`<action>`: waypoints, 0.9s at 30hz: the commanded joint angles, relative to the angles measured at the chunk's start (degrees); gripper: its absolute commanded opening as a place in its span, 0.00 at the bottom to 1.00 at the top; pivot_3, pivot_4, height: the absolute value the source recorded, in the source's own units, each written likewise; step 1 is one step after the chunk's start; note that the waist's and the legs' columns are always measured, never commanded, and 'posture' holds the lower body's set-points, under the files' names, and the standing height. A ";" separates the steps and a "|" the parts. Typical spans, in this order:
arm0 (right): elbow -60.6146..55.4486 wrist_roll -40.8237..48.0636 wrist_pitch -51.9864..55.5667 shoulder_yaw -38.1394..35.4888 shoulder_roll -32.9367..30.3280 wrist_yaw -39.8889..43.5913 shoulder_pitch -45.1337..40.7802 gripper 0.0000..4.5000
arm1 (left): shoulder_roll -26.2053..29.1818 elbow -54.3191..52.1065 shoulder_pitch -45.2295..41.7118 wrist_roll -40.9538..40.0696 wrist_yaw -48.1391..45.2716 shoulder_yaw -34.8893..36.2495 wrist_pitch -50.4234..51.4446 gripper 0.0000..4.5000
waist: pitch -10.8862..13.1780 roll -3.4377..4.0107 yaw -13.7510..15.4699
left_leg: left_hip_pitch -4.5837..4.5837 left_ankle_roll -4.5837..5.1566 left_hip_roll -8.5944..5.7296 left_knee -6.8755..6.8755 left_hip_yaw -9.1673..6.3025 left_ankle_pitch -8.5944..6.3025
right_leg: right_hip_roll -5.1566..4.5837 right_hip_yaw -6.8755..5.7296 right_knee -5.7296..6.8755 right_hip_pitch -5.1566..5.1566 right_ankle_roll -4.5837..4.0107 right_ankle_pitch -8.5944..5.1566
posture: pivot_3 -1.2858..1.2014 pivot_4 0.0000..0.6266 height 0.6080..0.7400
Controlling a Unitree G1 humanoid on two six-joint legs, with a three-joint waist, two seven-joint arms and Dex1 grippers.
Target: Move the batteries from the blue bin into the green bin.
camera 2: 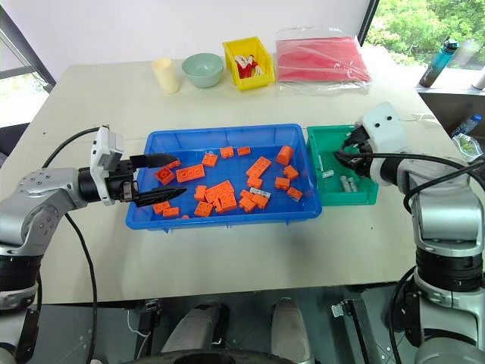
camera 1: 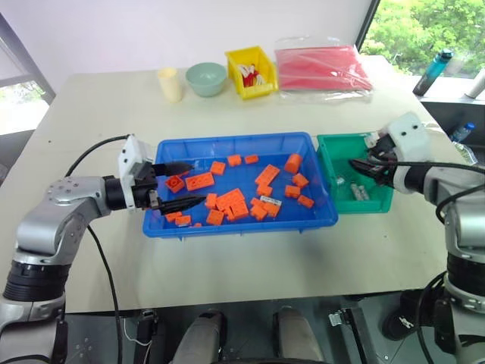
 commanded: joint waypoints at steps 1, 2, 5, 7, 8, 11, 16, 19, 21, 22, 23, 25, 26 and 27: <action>-1.71 4.61 -3.24 4.85 -1.24 3.87 -3.61 0.51 | 0.57 -3.35 0.12 -0.81 -1.26 0.31 -0.39 1.00 | 0.00 0.00 -0.05 | 0.00 0.00 0.01 0.00 0.00 0.00 | 0.00 0.00 0.00 0.00 0.00 0.00 | 0.52 0.24 1.00; -1.21 5.28 -4.13 7.82 -1.41 5.40 -4.39 0.51 | 0.59 -3.63 0.01 -0.81 -1.62 0.05 -0.28 1.00 | 0.00 0.00 -0.07 | 0.00 0.00 0.01 0.00 0.00 0.00 | 0.00 0.00 0.00 0.00 0.00 0.00 | 0.52 0.24 1.00; 1.55 4.99 -9.39 17.19 -1.98 9.82 -5.86 0.51 | 0.77 -3.85 -0.49 -0.11 -2.98 -1.00 -0.58 1.00 | 0.00 -0.01 0.03 | 0.00 0.00 0.00 -0.01 -0.02 0.00 | 0.00 -0.01 -0.01 0.01 0.00 0.00 | 0.52 0.24 1.00; 5.30 3.54 -12.66 21.70 -1.07 10.42 -7.16 0.51 | 0.75 -4.11 -0.64 0.17 -3.31 -1.35 -0.75 1.00 | 0.00 -0.01 0.24 | 0.00 0.00 0.00 0.02 -0.03 0.00 | 0.00 -0.02 -0.02 0.04 0.00 0.00 | 0.52 0.24 1.00; 7.28 2.57 -14.26 23.73 -0.61 10.36 -7.81 0.51 | 0.71 -4.31 -0.69 0.05 -3.33 -1.40 -0.67 1.00 | 0.01 -0.03 0.32 | 0.00 0.00 -0.01 0.02 -0.03 0.00 | -0.01 -0.02 -0.02 0.03 0.00 0.00 | 0.52 0.24 1.00; 12.10 0.83 -17.87 27.89 0.75 10.41 -9.21 0.51 | 0.65 -5.35 -0.61 -0.33 -3.34 -1.65 -0.34 1.00 | 0.01 -0.03 0.59 | 0.00 0.00 -0.01 0.04 -0.03 0.00 | -0.01 -0.02 -0.02 0.03 0.00 0.00 | 0.52 0.24 1.00; 17.93 -2.01 -23.38 31.96 2.87 10.76 -10.46 0.51 | 0.73 -7.15 0.34 -0.72 -3.06 -1.40 0.19 1.00 | 0.01 -0.03 0.60 | 0.00 0.00 -0.01 0.03 -0.07 0.00 | 0.00 -0.03 -0.02 0.02 0.00 0.00 | 0.52 0.24 1.00; 20.85 -3.35 -26.19 33.05 3.38 11.24 -10.67 0.51 | 1.00 -7.88 1.50 -0.97 -2.92 -0.53 0.33 1.00 | 0.01 -0.04 0.58 | 0.00 0.00 -0.01 0.01 -0.06 0.00 | 0.00 -0.04 -0.03 0.02 0.00 0.00 | 0.52 0.24 1.00; 21.36 -3.67 -27.22 33.21 3.30 11.89 -10.60 0.51 | 1.19 -7.99 2.63 -0.85 -2.55 0.22 0.17 1.00 | 0.01 -0.04 0.61 | 0.00 0.00 -0.01 0.02 -0.08 0.00 | 0.00 -0.04 -0.03 0.02 0.00 0.00 | 0.52 0.24 1.00; 21.26 -3.60 -27.38 32.99 3.36 12.13 -10.65 0.51 | 1.22 -7.94 3.16 -0.85 -2.28 0.52 0.15 1.00 | 0.01 -0.04 0.61 | 0.00 0.00 -0.01 0.02 -0.09 0.00 | 0.00 -0.04 -0.03 0.02 0.00 0.00 | 0.52 0.24 1.00; 21.13 -3.46 -27.32 32.66 3.47 12.26 -10.75 0.51 | 1.25 -7.89 3.62 -0.84 -2.06 0.74 0.10 1.00 | 0.01 -0.04 0.61 | 0.00 0.00 -0.01 0.02 -0.10 0.00 | 0.00 -0.05 -0.03 0.02 0.00 0.00 | 0.52 0.24 1.00; 20.97 -3.21 -26.90 32.05 3.66 12.43 -11.12 0.51 | 1.34 -7.85 4.35 -0.67 -1.84 0.95 -0.17 1.00 | 0.01 -0.04 0.67 | 0.00 0.00 -0.01 0.02 -0.10 0.00 | 0.00 -0.05 -0.05 0.02 0.00 0.00 | 0.52 0.24 1.00; 20.95 -3.15 -26.77 31.94 3.70 12.56 -11.18 0.51 | 1.33 -7.86 4.52 -0.64 -1.68 1.04 -0.21 1.00 | 0.01 -0.04 0.67 | 0.00 0.00 -0.01 0.02 -0.11 0.00 | 0.00 -0.05 -0.05 0.03 0.00 0.00 | 0.52 0.24 1.00; 20.90 -3.19 -26.68 31.90 3.73 12.72 -11.14 0.51 | 1.29 -7.90 4.63 -0.68 -1.51 1.12 -0.19 1.00 | 0.01 -0.04 0.66 | 0.00 0.00 -0.01 0.02 -0.10 0.00 | 0.00 -0.05 -0.06 0.03 0.00 0.00 | 0.52 0.24 1.00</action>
